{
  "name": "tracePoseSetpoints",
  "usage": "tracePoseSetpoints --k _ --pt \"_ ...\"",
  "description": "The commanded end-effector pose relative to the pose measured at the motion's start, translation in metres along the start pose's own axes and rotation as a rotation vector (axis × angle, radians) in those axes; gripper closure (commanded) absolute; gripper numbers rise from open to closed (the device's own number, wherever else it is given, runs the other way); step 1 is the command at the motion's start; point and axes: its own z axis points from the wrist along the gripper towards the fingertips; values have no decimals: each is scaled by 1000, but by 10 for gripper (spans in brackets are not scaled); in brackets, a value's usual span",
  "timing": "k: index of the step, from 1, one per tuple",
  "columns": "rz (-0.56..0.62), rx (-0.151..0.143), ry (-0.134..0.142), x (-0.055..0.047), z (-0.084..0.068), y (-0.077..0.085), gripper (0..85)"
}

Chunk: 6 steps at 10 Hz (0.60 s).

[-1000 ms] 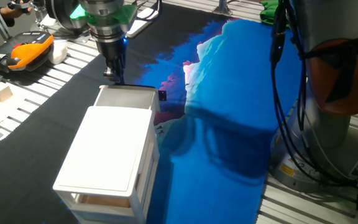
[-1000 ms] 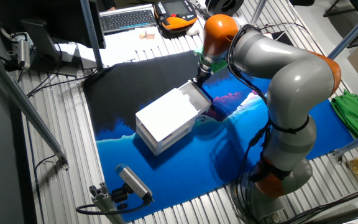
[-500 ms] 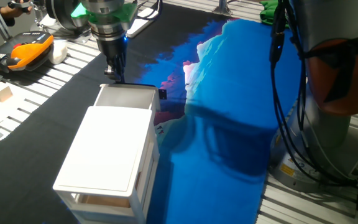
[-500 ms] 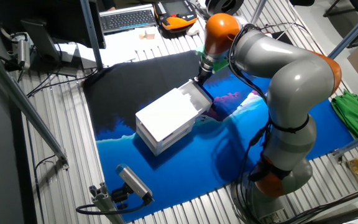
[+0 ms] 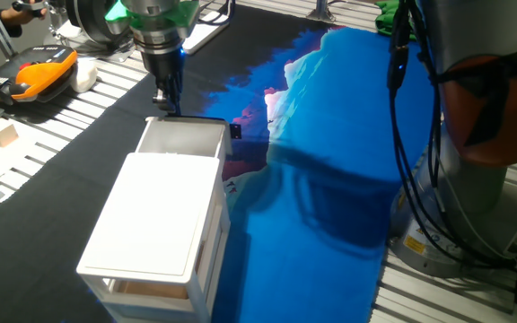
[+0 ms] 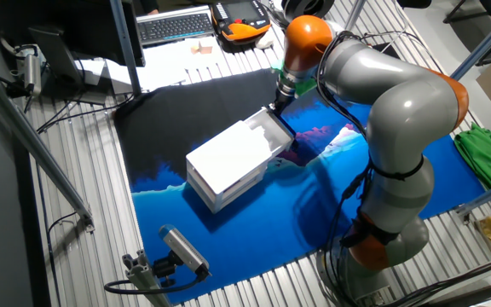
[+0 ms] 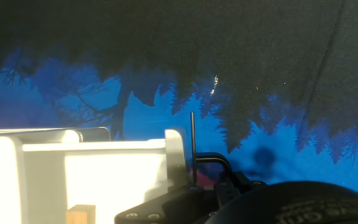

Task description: Grasp the handle and open the drawer

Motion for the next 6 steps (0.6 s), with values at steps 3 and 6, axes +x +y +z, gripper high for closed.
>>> tracePoseSetpoints --k 3,6 --pt "-3 -2 1 1 -1 -2 850" --pt "-9 -5 3 1 -3 -6 850"
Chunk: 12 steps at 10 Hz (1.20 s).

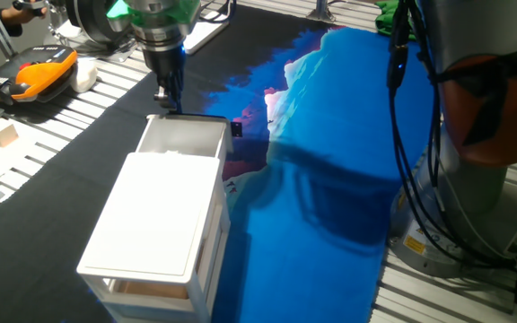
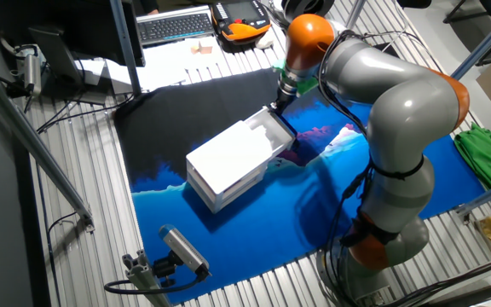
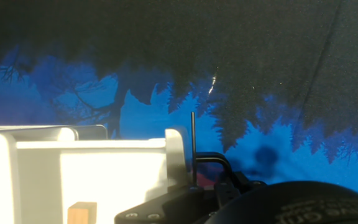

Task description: Grasp the handle and open the drawer

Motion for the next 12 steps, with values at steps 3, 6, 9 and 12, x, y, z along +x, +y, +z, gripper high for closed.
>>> tracePoseSetpoints --k 3,6,9,12 --pt "-7 0 -5 1 1 -4 850" --pt "-7 -2 -12 1 4 -5 850" --pt "-12 -3 -8 2 1 -11 850" --pt "-16 -4 -10 2 2 -16 850"
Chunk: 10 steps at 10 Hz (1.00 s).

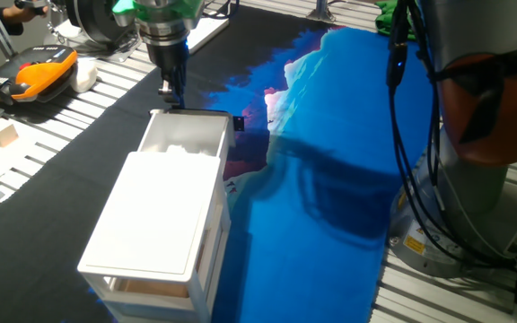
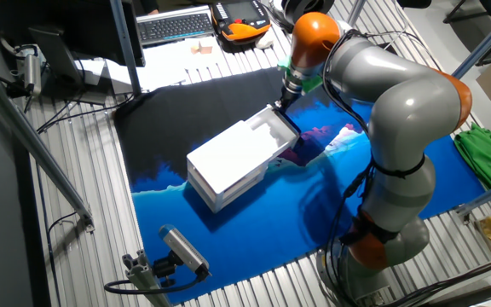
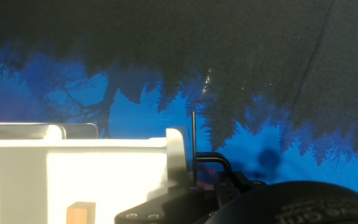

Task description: Grasp the handle and open the drawer

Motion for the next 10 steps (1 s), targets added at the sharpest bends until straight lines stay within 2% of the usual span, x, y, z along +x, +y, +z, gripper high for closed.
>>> tracePoseSetpoints --k 1,10 --pt "0 0 -1 0 1 0 850" --pt "-17 -7 3 2 1 -13 850"
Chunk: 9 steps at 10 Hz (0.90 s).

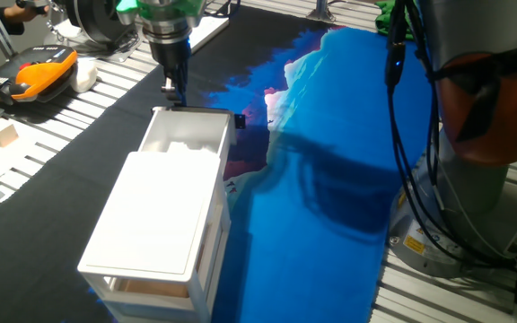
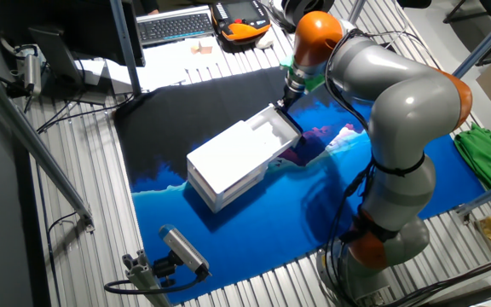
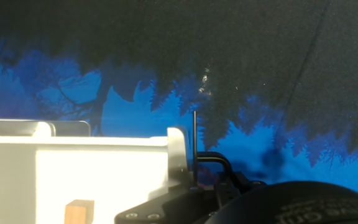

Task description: Grasp the handle and open the drawer

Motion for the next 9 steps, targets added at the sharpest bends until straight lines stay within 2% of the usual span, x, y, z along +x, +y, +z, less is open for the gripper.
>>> tracePoseSetpoints --k 1,9 --pt "-2 -1 1 0 -1 -2 850" --pt "-11 -3 1 1 -1 -10 850"
